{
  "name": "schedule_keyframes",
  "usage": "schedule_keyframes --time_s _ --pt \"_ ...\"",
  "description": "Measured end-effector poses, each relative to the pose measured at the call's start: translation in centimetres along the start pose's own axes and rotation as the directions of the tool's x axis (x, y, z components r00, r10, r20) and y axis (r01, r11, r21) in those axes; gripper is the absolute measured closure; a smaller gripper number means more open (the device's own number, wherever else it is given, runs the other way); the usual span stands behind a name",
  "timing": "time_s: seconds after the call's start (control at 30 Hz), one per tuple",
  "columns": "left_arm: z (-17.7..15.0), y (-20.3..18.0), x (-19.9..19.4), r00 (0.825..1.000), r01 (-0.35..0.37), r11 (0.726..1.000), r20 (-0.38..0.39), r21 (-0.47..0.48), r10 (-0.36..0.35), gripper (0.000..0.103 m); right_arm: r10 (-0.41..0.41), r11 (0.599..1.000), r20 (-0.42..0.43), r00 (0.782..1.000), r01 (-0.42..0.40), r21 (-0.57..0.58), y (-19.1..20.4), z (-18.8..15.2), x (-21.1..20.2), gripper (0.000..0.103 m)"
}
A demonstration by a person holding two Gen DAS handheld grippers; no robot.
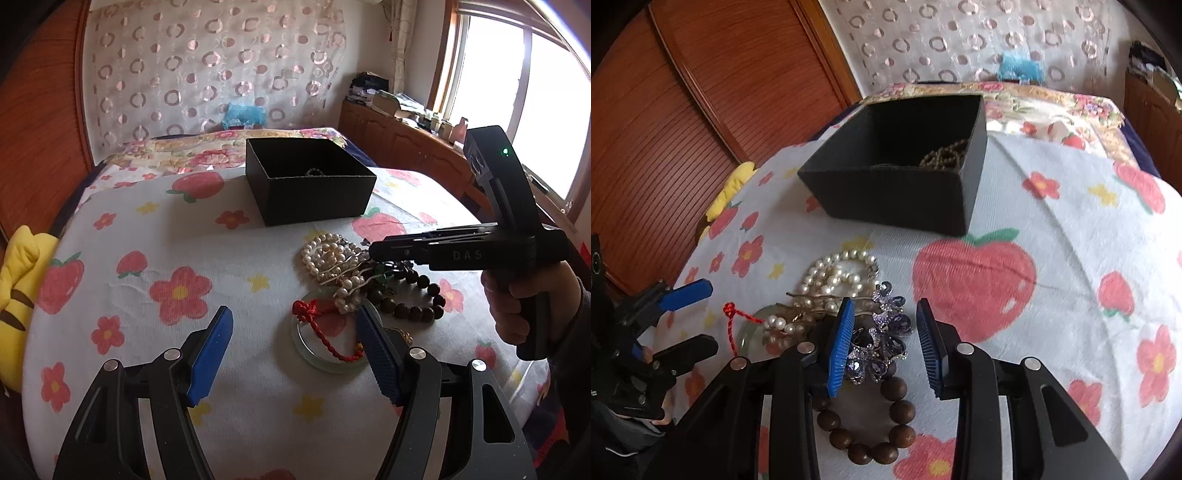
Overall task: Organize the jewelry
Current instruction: 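Grasp the purple-flower silver hairpins with the right gripper while the left grasps the red cord bracelet, then carry the hairpins into the box and open the right gripper while the left carries the red bracelet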
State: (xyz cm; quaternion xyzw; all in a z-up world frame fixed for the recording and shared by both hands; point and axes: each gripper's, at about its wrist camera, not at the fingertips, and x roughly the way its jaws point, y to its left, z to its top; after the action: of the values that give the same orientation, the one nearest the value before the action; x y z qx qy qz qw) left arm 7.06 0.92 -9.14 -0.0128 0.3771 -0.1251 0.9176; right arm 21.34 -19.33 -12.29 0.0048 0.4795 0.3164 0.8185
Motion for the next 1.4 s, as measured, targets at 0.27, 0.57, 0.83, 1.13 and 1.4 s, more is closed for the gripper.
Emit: schedule_keyframes --time_s 0.27,0.57,0.83,1.13,1.4 --pt "-0.3 -0.1 0.2 1.000 0.002 1.000 -0.006 0.000 -0.002 0.037 -0.012 1.000 0.014 1.000 0.013 -0.008 0.0 -0.2 -0.3 0.079" --pt "-0.2 -0.2 0.6 1.000 0.007 1.000 -0.004 -0.007 -0.007 0.037 -0.107 0.992 0.072 0.992 0.111 -0.055 -0.1 0.1 -2.1 0.079" --pt "0.4 -0.6 1.8 0.998 0.050 0.999 -0.037 0.008 -0.050 0.071 -0.158 0.983 0.113 0.981 0.168 -0.080 -0.1 0.3 -3.1 0.079" --pt "1.1 -0.8 0.2 0.998 0.052 0.999 0.016 -0.001 -0.052 0.097 -0.173 0.980 0.123 0.977 0.184 -0.078 -0.3 -0.2 -3.6 0.079" --pt "3.3 -1.7 -3.1 0.992 0.055 0.998 0.110 0.033 -0.059 0.097 -0.181 0.979 0.149 0.972 0.192 -0.067 -0.6 0.2 -4.5 0.079"
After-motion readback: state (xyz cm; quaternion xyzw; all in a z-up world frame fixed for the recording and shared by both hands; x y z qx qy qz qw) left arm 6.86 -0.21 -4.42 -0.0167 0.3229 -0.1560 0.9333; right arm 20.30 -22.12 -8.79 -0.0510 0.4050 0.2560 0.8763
